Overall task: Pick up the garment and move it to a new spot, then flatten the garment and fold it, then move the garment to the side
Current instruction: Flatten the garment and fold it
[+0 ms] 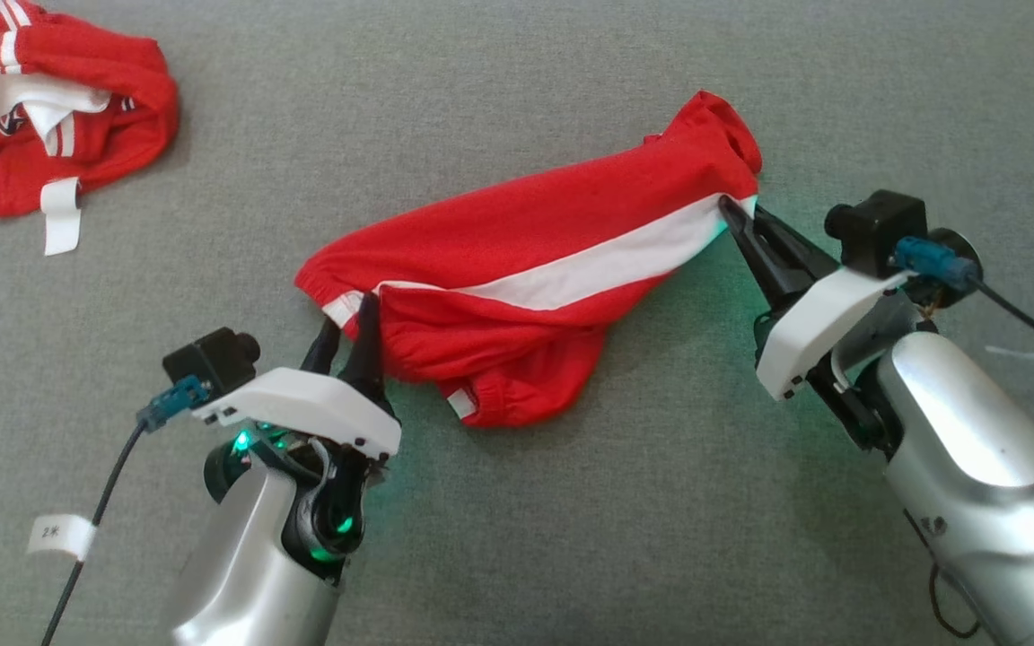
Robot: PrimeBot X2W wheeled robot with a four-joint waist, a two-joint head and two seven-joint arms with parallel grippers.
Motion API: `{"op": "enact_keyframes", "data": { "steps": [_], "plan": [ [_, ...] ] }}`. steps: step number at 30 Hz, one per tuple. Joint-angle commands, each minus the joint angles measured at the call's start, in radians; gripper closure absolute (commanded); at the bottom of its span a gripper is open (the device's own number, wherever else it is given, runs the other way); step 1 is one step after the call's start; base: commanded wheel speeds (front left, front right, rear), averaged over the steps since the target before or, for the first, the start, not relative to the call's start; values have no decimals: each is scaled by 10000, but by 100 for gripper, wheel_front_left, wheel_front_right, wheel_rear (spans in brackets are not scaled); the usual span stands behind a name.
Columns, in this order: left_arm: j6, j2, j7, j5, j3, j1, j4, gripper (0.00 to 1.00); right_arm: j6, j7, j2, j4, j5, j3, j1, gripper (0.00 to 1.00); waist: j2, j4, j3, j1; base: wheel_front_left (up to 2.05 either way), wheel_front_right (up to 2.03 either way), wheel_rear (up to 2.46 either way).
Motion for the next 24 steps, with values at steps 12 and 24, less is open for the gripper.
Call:
{"op": "enact_keyframes", "data": {
  "steps": [12,24],
  "plan": [
    [-171,173,-692,133,298,-426,-944,100,-7,-109,114,-643,-112,-308,254,100,0,-159,-292,0,0,0,0],
    [-386,1075,-910,687,274,-163,-3678,100,-7,25,-269,-3328,459,-1731,1135,100,0,-545,-1753,0,0,0,0]
  ]
}}
